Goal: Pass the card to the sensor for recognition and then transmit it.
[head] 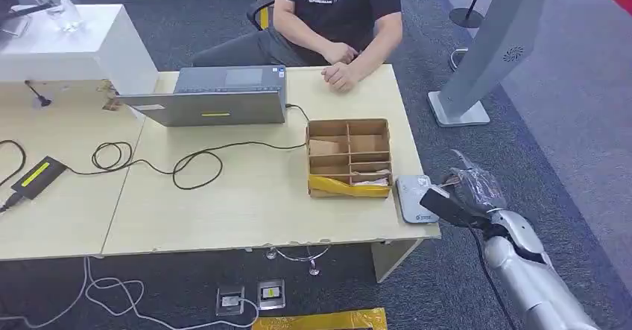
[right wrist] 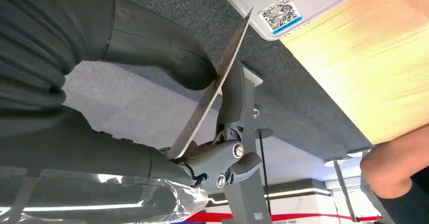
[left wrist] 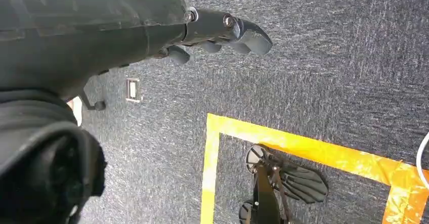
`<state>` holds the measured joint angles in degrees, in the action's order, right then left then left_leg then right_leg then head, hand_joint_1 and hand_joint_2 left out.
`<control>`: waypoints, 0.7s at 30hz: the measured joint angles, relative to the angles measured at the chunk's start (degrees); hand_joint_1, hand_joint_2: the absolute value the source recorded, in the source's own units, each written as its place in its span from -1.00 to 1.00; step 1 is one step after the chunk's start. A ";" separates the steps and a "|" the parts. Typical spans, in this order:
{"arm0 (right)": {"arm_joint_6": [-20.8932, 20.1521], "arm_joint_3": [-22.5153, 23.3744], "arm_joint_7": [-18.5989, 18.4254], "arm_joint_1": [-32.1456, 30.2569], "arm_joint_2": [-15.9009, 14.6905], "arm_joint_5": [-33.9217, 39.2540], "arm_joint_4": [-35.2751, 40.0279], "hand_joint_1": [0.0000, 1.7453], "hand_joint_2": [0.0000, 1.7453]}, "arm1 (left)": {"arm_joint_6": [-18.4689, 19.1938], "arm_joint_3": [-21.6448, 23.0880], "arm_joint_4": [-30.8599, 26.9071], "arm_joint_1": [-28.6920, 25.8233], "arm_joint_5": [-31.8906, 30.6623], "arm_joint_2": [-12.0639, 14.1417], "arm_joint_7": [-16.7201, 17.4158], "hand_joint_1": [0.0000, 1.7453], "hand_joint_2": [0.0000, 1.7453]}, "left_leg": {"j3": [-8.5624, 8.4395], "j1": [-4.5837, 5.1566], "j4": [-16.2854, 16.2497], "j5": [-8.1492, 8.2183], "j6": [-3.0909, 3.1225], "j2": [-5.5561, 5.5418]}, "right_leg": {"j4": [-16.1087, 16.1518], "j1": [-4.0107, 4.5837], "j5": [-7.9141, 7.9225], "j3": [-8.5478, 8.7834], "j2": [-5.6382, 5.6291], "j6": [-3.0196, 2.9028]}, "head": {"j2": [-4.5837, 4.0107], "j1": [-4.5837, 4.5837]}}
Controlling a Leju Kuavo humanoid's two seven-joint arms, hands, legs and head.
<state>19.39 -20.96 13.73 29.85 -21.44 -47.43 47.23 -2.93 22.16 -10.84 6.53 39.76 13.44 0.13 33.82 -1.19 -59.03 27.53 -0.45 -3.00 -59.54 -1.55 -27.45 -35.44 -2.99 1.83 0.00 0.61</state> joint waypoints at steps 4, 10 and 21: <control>0.00 0.00 0.00 0.00 0.00 0.00 0.00 1.00 1.00 | 0.00 0.00 0.00 0.00 0.00 0.00 0.00 -1.00 -1.00 | 0.00 0.00 0.00 0.00 0.00 0.00 | 0.00 0.00 0.00 0.00 0.00 0.00 | 0.00 0.00; 0.00 0.00 0.00 0.00 0.00 0.02 0.00 1.00 1.00 | 0.00 0.00 0.00 0.00 0.00 0.00 0.00 -1.00 -1.00 | 0.00 0.00 0.00 0.00 0.00 0.00 | 0.00 0.00 0.00 0.00 0.00 0.00 | 0.00 0.00; 0.00 0.00 0.00 0.00 0.00 0.00 0.00 1.00 1.00 | 0.00 0.00 0.00 0.00 0.00 0.00 0.00 -1.00 -1.00 | 0.00 0.00 0.00 0.00 0.00 0.00 | 0.00 0.00 0.00 0.00 0.00 0.00 | 0.00 0.00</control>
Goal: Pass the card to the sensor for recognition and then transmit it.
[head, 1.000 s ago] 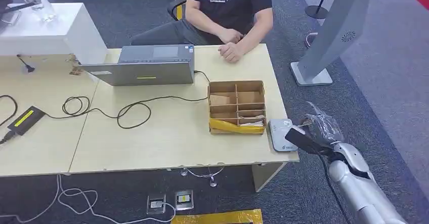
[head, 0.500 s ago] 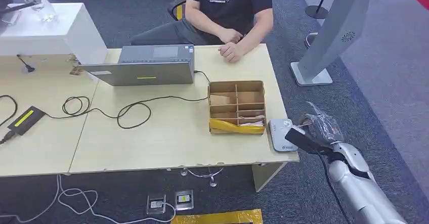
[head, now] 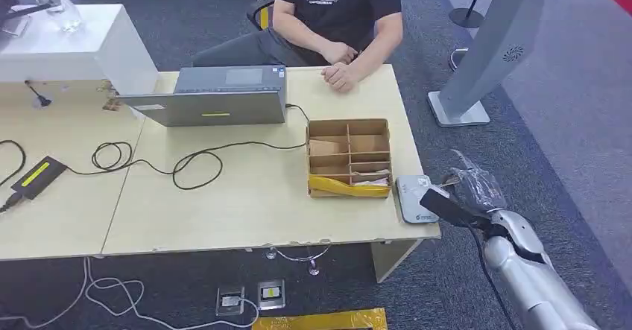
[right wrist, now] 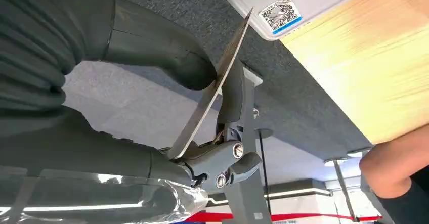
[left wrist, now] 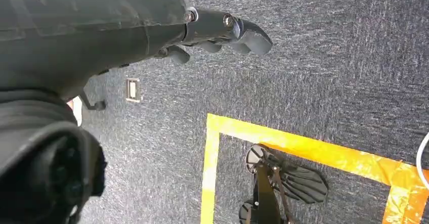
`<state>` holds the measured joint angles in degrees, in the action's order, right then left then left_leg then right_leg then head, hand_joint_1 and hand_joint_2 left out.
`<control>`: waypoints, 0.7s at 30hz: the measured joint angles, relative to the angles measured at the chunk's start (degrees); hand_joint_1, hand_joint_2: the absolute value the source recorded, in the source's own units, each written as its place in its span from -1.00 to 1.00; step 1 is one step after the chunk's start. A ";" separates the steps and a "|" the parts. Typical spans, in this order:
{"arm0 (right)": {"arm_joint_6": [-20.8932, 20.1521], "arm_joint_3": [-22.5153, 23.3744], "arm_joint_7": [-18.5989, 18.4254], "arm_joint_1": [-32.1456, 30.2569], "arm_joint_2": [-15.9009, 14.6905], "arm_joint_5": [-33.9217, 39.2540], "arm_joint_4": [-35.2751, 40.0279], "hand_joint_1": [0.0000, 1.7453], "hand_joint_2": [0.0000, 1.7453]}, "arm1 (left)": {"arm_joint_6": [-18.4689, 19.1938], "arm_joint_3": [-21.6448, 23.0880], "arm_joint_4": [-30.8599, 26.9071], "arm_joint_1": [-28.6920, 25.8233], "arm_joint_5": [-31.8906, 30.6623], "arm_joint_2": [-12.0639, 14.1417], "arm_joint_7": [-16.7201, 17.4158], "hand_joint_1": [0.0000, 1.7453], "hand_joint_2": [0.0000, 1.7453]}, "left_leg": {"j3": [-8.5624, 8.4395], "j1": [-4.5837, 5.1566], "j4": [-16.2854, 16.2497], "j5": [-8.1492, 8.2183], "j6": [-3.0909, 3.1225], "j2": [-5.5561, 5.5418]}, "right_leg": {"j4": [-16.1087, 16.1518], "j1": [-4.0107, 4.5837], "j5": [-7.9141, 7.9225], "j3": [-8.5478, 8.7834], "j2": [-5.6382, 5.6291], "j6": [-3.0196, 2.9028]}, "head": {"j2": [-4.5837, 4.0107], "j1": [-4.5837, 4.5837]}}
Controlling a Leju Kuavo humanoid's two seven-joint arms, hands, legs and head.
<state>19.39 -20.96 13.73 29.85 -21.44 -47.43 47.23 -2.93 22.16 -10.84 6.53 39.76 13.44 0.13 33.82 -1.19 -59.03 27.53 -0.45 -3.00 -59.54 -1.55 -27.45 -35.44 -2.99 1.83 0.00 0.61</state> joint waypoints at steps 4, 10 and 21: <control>0.00 0.00 0.02 0.00 0.00 0.00 0.02 1.00 1.00 | 0.00 0.00 0.00 0.00 0.00 0.00 0.00 -1.00 -1.00 | 0.00 0.00 0.00 0.00 0.00 0.00 | 0.00 0.00 0.00 0.00 0.00 0.00 | 0.00 0.00; 0.00 0.00 0.02 0.00 0.00 0.00 0.00 1.00 1.00 | 0.00 0.00 0.00 0.00 0.00 0.00 0.00 -1.00 -1.00 | 0.00 0.00 0.00 0.00 0.00 0.00 | 0.00 0.00 0.00 0.00 0.00 0.00 | 0.00 0.00; 0.00 0.00 0.02 0.00 0.00 0.00 0.02 1.00 1.00 | 0.00 0.00 0.00 0.00 0.00 0.00 0.02 -1.00 -1.00 | 0.00 0.00 0.00 0.00 0.00 0.00 | 0.00 0.00 0.00 0.00 0.00 0.00 | 0.00 0.00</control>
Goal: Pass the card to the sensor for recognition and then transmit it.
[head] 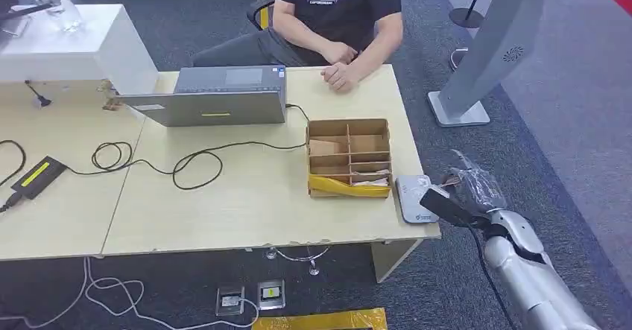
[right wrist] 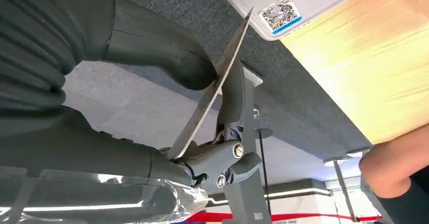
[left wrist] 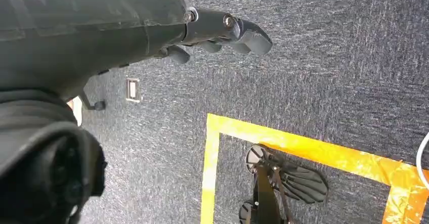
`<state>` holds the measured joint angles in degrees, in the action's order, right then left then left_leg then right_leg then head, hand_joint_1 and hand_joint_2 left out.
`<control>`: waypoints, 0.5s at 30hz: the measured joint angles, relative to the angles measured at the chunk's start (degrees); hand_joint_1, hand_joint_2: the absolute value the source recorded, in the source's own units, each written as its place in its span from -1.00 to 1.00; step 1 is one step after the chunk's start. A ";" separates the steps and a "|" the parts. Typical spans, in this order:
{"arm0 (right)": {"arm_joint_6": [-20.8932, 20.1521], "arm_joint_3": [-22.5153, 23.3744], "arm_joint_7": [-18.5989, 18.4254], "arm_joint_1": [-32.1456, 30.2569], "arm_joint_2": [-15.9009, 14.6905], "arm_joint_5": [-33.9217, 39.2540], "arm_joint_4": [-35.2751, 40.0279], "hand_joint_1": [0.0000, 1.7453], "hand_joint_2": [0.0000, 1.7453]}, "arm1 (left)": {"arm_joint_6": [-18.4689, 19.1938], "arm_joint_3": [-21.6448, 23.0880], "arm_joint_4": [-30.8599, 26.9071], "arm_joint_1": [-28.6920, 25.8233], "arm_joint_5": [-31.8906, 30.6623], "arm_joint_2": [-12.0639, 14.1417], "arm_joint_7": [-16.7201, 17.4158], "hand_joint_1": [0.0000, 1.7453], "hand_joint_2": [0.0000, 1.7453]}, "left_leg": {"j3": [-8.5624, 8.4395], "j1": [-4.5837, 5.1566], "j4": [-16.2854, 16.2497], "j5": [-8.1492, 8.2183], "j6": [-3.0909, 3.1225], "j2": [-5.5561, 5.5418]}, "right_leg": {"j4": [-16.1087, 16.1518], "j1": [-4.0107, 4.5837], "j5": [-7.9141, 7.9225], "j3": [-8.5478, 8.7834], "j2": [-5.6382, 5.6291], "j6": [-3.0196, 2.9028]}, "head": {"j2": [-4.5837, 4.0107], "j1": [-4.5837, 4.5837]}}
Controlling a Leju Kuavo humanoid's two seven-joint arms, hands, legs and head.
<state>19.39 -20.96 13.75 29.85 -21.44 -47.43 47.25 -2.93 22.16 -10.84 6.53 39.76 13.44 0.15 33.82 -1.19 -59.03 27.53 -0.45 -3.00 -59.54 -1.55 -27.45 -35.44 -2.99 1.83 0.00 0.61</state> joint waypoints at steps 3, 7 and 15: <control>0.00 0.00 0.00 0.00 0.00 0.00 0.00 1.00 1.00 | 0.00 0.00 0.00 0.00 0.00 0.00 -0.02 -1.00 -1.00 | 0.00 0.00 0.00 0.00 0.00 0.00 | 0.00 0.00 0.00 0.00 0.00 0.00 | 0.00 0.00; 0.00 0.00 0.00 0.00 0.00 0.00 0.00 1.00 1.00 | 0.00 0.00 0.00 0.00 0.00 0.00 -0.02 -1.00 -1.00 | 0.00 0.00 0.00 0.00 0.00 0.00 | 0.00 0.00 0.00 0.00 0.00 0.00 | 0.00 0.02; -0.42 0.00 0.19 -0.52 0.07 1.50 -0.04 1.00 1.00 | 0.00 0.00 0.00 0.02 -0.22 0.00 -0.02 -1.00 -1.00 | -0.02 -0.01 0.00 0.00 0.00 0.00 | 0.00 0.02 -0.03 0.00 -0.01 -0.04 | 0.00 0.00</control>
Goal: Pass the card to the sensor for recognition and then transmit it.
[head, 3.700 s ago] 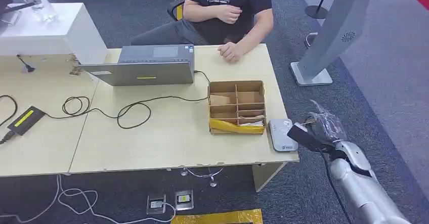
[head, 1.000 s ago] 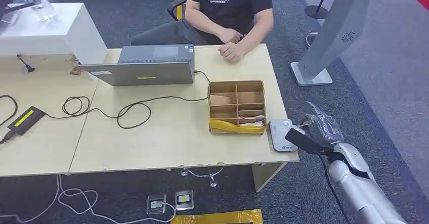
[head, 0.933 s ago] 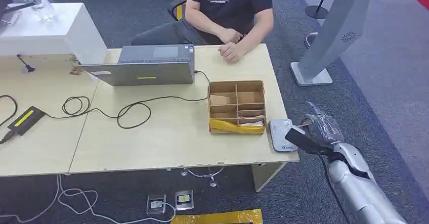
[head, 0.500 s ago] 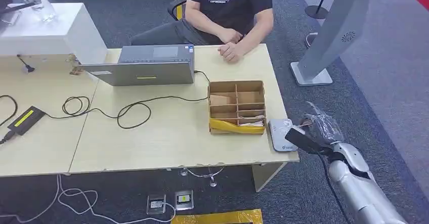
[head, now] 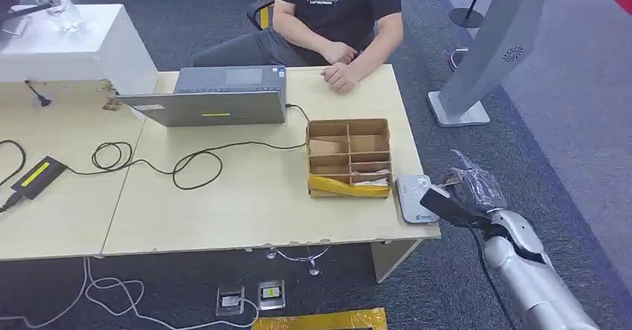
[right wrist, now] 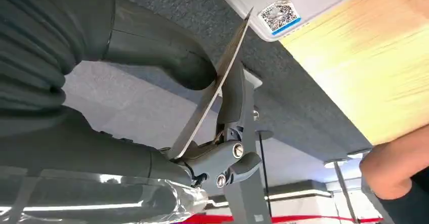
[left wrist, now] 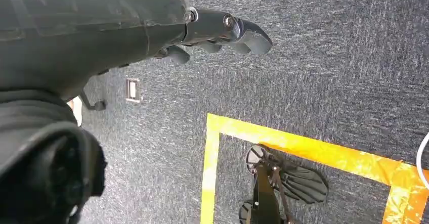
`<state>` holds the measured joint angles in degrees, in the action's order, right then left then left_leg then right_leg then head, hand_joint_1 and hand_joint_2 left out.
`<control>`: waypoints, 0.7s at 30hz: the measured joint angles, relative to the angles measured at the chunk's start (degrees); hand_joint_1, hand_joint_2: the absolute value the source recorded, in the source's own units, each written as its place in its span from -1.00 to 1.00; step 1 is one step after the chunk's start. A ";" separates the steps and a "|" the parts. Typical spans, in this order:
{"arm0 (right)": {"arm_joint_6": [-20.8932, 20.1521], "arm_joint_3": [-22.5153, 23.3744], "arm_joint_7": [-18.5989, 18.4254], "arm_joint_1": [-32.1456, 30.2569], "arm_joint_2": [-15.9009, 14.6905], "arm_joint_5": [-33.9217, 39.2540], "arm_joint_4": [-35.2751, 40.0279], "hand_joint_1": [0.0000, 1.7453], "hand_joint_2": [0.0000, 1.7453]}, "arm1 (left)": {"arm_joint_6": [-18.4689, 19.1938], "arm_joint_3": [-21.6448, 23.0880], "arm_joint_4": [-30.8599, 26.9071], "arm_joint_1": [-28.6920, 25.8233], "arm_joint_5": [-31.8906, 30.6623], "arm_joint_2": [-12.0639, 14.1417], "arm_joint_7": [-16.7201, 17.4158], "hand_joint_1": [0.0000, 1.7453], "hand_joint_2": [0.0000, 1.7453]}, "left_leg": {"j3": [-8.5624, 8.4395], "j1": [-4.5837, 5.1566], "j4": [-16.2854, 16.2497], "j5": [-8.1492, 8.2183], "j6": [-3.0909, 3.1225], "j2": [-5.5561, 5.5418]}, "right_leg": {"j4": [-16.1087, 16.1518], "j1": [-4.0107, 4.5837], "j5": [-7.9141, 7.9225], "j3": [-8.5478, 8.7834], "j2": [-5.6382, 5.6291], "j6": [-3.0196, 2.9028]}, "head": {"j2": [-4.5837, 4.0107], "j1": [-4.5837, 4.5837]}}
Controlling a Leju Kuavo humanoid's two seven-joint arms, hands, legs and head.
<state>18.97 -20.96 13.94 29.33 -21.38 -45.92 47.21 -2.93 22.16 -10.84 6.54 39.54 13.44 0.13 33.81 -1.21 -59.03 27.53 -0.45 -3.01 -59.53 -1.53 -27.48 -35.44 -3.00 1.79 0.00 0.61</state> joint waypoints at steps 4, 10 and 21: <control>1.75 -0.04 1.69 -2.64 0.70 1.99 -1.23 1.00 1.00 | 0.00 0.02 0.00 -0.09 -0.13 -0.04 0.07 -1.00 -1.00 | 0.03 -0.04 0.00 0.02 -0.03 -0.05 | 0.00 0.03 -0.02 0.03 0.03 -0.02 | 0.00 0.00; 1.77 0.00 2.01 -2.62 1.20 2.82 -2.38 1.00 1.00 | 0.02 0.04 0.00 -0.01 -0.17 -0.04 0.07 -1.00 -1.00 | -0.22 -0.06 0.01 0.08 -0.09 0.18 | 0.01 0.07 -0.02 0.15 -0.13 -0.04 | 0.00 0.02; 1.77 0.02 2.01 -2.40 1.68 3.13 -3.46 1.00 1.00 | 0.02 0.55 0.00 -0.02 -0.17 -0.04 0.07 -1.00 -1.00 | -0.46 -0.07 0.02 0.08 -0.09 0.21 | 0.01 0.09 -0.02 0.39 -0.14 -0.05 | 0.00 0.02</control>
<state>20.74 -20.94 15.96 26.94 -19.69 -42.80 43.76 -2.91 22.71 -10.84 6.52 39.36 13.40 0.20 33.35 -1.27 -59.01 27.61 -0.54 -2.79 -59.52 -1.44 -27.50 -35.06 -3.14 1.75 0.00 0.63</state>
